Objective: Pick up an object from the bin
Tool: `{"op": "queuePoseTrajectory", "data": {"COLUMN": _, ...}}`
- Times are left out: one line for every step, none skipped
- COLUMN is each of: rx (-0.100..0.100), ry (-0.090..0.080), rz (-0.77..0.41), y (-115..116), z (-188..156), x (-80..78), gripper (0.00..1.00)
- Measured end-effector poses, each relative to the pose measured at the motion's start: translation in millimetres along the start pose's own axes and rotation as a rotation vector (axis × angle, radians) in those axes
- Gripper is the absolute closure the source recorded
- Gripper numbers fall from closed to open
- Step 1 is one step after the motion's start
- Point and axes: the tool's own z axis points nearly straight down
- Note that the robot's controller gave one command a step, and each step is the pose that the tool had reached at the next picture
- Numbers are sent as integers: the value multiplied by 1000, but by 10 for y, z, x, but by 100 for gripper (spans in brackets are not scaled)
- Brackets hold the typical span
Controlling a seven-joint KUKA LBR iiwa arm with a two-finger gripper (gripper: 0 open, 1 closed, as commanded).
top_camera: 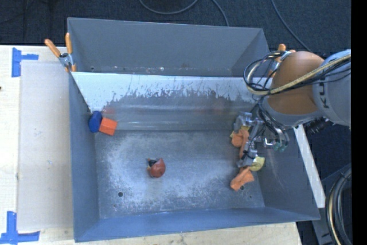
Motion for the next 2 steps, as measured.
{"op": "queuePoseTrajectory", "data": {"rx": -3, "ry": 6, "rz": 205, "y": -44, "z": 43, "x": -125, "gripper": 0}}
{"op": "queuePoseTrajectory", "data": {"rx": -6, "ry": 11, "rz": 362, "y": -49, "z": 37, "x": -238, "gripper": 100}}
